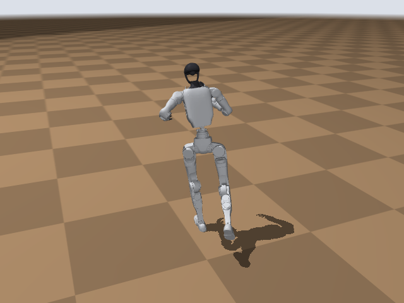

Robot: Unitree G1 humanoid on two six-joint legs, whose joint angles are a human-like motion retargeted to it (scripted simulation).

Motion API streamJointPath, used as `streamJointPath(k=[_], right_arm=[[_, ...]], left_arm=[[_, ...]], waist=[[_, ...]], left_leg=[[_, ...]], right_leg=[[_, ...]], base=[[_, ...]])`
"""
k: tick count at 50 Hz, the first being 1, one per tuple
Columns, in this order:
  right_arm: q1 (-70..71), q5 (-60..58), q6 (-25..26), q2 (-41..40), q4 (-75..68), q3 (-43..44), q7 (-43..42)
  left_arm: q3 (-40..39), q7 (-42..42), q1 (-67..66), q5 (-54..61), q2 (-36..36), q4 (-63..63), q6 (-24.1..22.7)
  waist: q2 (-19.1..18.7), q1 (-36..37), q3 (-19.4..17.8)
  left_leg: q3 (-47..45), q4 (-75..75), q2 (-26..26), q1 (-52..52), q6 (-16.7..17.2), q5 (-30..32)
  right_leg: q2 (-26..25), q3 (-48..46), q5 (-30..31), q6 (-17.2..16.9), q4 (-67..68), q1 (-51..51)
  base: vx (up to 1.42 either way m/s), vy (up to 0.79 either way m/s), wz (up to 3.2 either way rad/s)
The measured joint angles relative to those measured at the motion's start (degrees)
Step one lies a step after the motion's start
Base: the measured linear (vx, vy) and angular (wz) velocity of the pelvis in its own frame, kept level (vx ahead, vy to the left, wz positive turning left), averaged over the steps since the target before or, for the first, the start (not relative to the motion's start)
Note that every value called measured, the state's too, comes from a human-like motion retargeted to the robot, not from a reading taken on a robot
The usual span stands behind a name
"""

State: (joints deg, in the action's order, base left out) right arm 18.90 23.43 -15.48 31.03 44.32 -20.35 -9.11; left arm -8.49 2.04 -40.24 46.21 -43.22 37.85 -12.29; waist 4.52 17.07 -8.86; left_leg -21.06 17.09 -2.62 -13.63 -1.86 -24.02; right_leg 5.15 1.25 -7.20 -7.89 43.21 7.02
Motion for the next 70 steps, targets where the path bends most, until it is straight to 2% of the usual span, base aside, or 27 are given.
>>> streamJointPath(k=[2, 5, 7, 9, 10, 12, 14, 16, 19, 23, 25, 28, 32, 35, 40, 43, 45, 47, 48, 50, 52, 55, 58, 60, 63, 66, 70], right_arm=[[-4.9, 1.9, 1.2, -2.8, -2.1, -0.5, 3.8], [-13.3, -4.2, 1.3, -6.3, -13.1, 0.8, 3.1], [-23.2, -7.6, 1.3, -7.3, -20.2, 4.5, 2.3], [-33.6, -4.2, 0.1, -4.7, -21.0, 10.2, 5.1], [-39.1, -0.9, -0.7, -2.0, -19.3, 13.2, 7.1], [-46.3, 6.7, -0.2, 4.7, -16.1, 16.3, 7.3], [-52.5, 11.2, -0.1, 12.4, -14.3, 20.7, 12.2], [-57.1, 13.0, -0.2, 17.3, -13.8, 23.9, 14.9], [-61.1, 11.0, 1.3, 19.3, -13.6, 26.9, 18.0], [-58.0, 4.4, 5.5, 15.3, -13.4, 26.5, 18.6], [-53.9, 3.9, 4.9, 15.7, -13.8, 25.9, 15.6], [-40.8, 2.9, 1.2, 12.9, -19.9, 18.7, 6.6], [-9.2, -2.3, 0.6, 3.1, -24.6, 9.8, 0.5], [8.3, -4.8, 1.3, -5.6, -19.1, 9.4, -1.4], [17.6, -3.6, 1.0, -5.8, -9.6, 1.2, -1.2], [17.0, -2.1, 1.1, -5.0, -5.5, -3.2, 3.2], [13.5, -1.1, 0.4, -4.1, -2.2, -4.1, 6.1], [7.9, 1.7, 0.5, -4.0, -0.8, -4.5, 8.4], [5.4, 2.6, 0.9, -4.3, -1.3, -4.7, 9.3], [0.9, 2.0, 1.5, -5.0, -5.4, -4.9, 9.4], [-5.1, -2.2, 1.5, -5.1, -13.0, -3.4, 6.8], [-19.2, -4.3, 0.9, -2.3, -18.4, 2.7, 7.5], [-36.4, 5.7, -2.4, 8.4, -10.6, 12.0, 10.7], [-46.3, 10.5, -3.2, 16.3, -6.4, 17.7, 11.9], [-56.6, 13.6, -2.4, 22.0, -5.4, 23.7, 14.6], [-62.4, 11.1, -0.4, 21.8, -6.5, 29.1, 16.3], [-60.8, 4.6, 2.5, 17.5, -10.1, 28.4, 14.0]], left_arm=[[6.7, -0.5, 8.3, -3.8, 1.1, -1.2, 1.6], [18.0, 2.5, 28.9, -8.2, 7.9, -10.6, 2.8], [21.9, 6.3, 44.4, -12.5, 16.1, -15.5, 2.0], [22.6, 9.1, 60.8, -14.2, 26.3, -16.7, 0.3], [21.7, 10.2, 67.9, -14.7, 31.0, -16.1, -0.8], [22.4, 12.9, 78.1, 18.9, 43.5, -9.5, -9.3], [18.7, 6.3, 86.4, 5.2, 41.1, -10.8, -5.6], [19.0, 11.3, 91.8, -10.5, 36.6, -11.6, -7.3], [20.2, 14.1, 94.3, -20.2, 30.8, -10.8, -7.1], [19.7, 5.5, 85.2, -8.2, 27.8, -6.9, -4.6], [16.5, 2.3, 75.9, -0.2, 26.6, -5.6, -3.3], [12.0, 8.8, 57.6, -15.8, 23.5, -11.2, -1.8], [6.9, 8.7, 28.2, -10.3, 20.3, -17.3, -1.9], [3.5, 5.7, 9.8, -3.3, 12.5, -10.8, -2.0], [0.6, -4.8, -4.9, -1.7, 4.3, -4.7, -0.5], [-0.1, -6.0, -7.0, -1.5, 6.9, -3.7, 0.3], [0.5, -5.7, -5.2, -2.6, 8.8, -2.7, 1.1], [3.1, -5.4, -0.2, -5.4, 11.3, -3.3, 1.6], [5.1, -4.2, 4.2, -7.0, 12.6, -4.5, 1.7], [10.4, 1.4, 17.5, -10.0, 15.3, -9.2, 1.0], [16.0, 9.4, 35.5, -13.7, 17.2, -14.3, -0.7], [20.0, 14.8, 62.5, -16.6, 20.0, -15.3, -2.5], [17.8, 16.1, 81.8, -20.1, 22.3, -14.0, -3.8], [16.7, 17.9, 88.3, -22.3, 22.2, -13.3, -4.6], [18.4, 18.6, 91.1, -19.5, 21.2, -11.4, -6.6], [18.9, 17.3, 90.6, -17.8, 19.0, -9.5, -7.7], [17.6, 12.8, 79.8, -17.1, 17.7, -7.2, -6.2]], waist=[[-1.4, -3.1, -0.9], [-0.5, -10.5, -3.2], [-3.1, -16.5, -5.0], [-5.9, -23.2, -5.5], [-7.4, -27.0, -5.1], [-11.6, -34.7, -3.5], [-16.3, -41.2, -1.8], [-19.2, -45.2, -0.5], [-16.5, -47.0, 1.3], [-5.0, -42.8, -1.7], [-5.9, -40.3, -1.1], [-8.0, -34.6, -3.8], [-5.1, -24.4, -4.6], [-0.1, -11.1, -1.1], [9.2, 5.7, 5.1], [6.4, 8.3, 5.1], [-1.6, 8.7, 1.9], [-7.4, 6.0, 0.4], [-8.2, 4.2, -0.4], [-5.3, 0.1, -2.1], [-1.7, -4.7, -2.9], [-2.4, -13.3, -1.5], [-9.8, -26.0, 3.5], [-15.5, -33.7, 6.5], [-19.7, -40.4, 8.8], [-15.9, -43.4, 7.7], [-4.2, -40.7, 4.7]], left_leg=[[1.8, -2.2, 0.9, 3.2, -1.3, -6.0], [10.6, 8.6, 4.4, 0.1, -13.1, -18.3], [16.6, 17.0, 2.5, -1.6, -13.1, -22.8], [21.6, 10.9, 3.2, 2.8, -12.0, -20.7], [23.6, 6.9, 2.8, 5.6, -10.3, -18.4], [25.1, -1.9, -0.3, 10.7, -6.2, -9.1], [24.5, -8.3, -4.6, 14.5, -0.5, 3.4], [22.1, -12.9, -7.8, 18.1, 4.8, 16.0], [17.7, -12.8, -5.9, 24.8, 5.8, 22.3], [17.9, 15.8, 2.9, 28.2, -1.5, 10.1], [15.2, 47.4, 0.1, 15.0, 1.1, 2.7], [13.8, 79.8, -5.5, 1.3, -5.4, -6.4], [10.5, 97.4, -4.9, -15.6, -6.6, -11.3], [4.8, 90.1, -5.2, -24.1, -6.0, -10.3], [-2.9, 46.2, -0.1, -25.8, -9.6, -3.8], [-4.0, 6.5, 2.6, -12.3, -4.3, 1.3], [-1.3, -10.3, 0.2, -0.9, 3.2, 3.3], [2.8, -12.4, -2.7, 4.0, 5.9, 4.4], [4.7, -10.8, -2.7, 4.8, 4.4, 4.0], [7.9, -1.7, 0.8, 2.3, -4.1, -2.3], [10.3, 10.9, 3.9, -2.4, -11.2, -11.2], [13.9, 16.3, 3.5, -1.3, -10.5, -16.9], [19.0, 7.7, -0.1, 5.9, -4.8, -10.3], [21.5, -0.3, -3.6, 11.8, -0.9, 0.6], [21.8, -10.8, -6.7, 21.5, 4.7, 21.1], [20.1, -13.6, -3.8, 32.4, 5.9, 27.5], [16.9, 10.8, 4.5, 37.3, -0.2, 16.9]], right_leg=[[3.0, -5.5, -7.1, 3.5, 24.1, -7.2], [7.7, -7.4, -16.8, 8.4, 54.1, -20.5], [3.0, -7.9, -19.9, 7.5, 63.0, -28.1], [2.2, -7.6, -21.0, 4.9, 64.4, -35.9], [3.0, -8.3, -21.3, 4.6, 63.0, -39.1], [6.2, -12.6, -20.6, 7.0, 53.5, -43.3], [6.8, -18.4, -18.9, 9.5, 38.2, -44.0], [4.3, -21.9, -15.7, 9.4, 18.1, -41.7], [2.0, -19.6, -11.7, 4.6, -14.1, -33.3], [6.3, -14.3, -12.7, -0.8, -34.6, -19.2], [6.1, -14.7, -12.9, 2.6, -33.3, -19.7], [4.3, -12.9, -20.3, 7.2, -18.7, -21.9], [2.3, -7.1, -30.1, 9.3, -6.6, -22.7], [2.6, -1.4, -25.9, 8.0, -14.0, -16.2], [9.7, 2.3, 3.9, 0.7, -31.5, -5.6], [7.0, 3.8, 13.3, -1.2, -33.9, 3.1], [0.5, 3.3, 10.5, 0.6, -26.2, 10.4], [-2.6, -2.2, 4.2, 3.6, -5.4, 8.6], [-1.3, -5.4, 0.7, 5.4, 8.0, 4.7], [4.7, -7.4, -6.6, 8.6, 34.7, -6.9], [4.7, -3.9, -12.4, 8.7, 54.0, -19.5], [-1.2, -3.1, -19.2, 6.4, 65.6, -34.3], [2.1, -11.1, -26.5, 9.3, 56.7, -42.1], [3.8, -17.0, -26.8, 11.4, 43.4, -43.1], [2.5, -22.3, -20.5, 9.7, 14.6, -38.1], [2.9, -22.3, -13.7, 2.5, -16.9, -27.0], [8.3, -15.3, -13.2, -5.1, -35.8, -15.8]], base=[[0.78, 0.19, 2.14], [0.71, 0.04, 2.55], [0.8, -0.04, 2.76], [0.95, 0.07, 2.49], [1.07, 0.03, 2.06], [1.14, -0.07, 1.58], [1.19, -0.23, 1.02], [1.24, -0.35, 0.72], [1.3, -0.44, 0.78], [1.27, -0.46, 0.04], [1.07, -0.36, -0.16], [1.01, -0.34, -0.44], [1.11, -0.29, -1.34], [1.33, -0.11, -1.7], [1.43, 0.17, -0.7], [1.51, 0.3, -0.22], [1.51, 0.35, -0.03], [1.4, 0.32, 0.67], [1.26, 0.26, 0.88], [1.15, 0.19, 0.99], [1.14, 0.09, 1.21], [1.28, 0.04, 1.39], [1.46, -0.01, 1.69], [1.56, -0.18, 1.26], [1.61, -0.34, 0.64], [1.61, -0.44, 0.48], [1.52, -0.47, -0.46]])
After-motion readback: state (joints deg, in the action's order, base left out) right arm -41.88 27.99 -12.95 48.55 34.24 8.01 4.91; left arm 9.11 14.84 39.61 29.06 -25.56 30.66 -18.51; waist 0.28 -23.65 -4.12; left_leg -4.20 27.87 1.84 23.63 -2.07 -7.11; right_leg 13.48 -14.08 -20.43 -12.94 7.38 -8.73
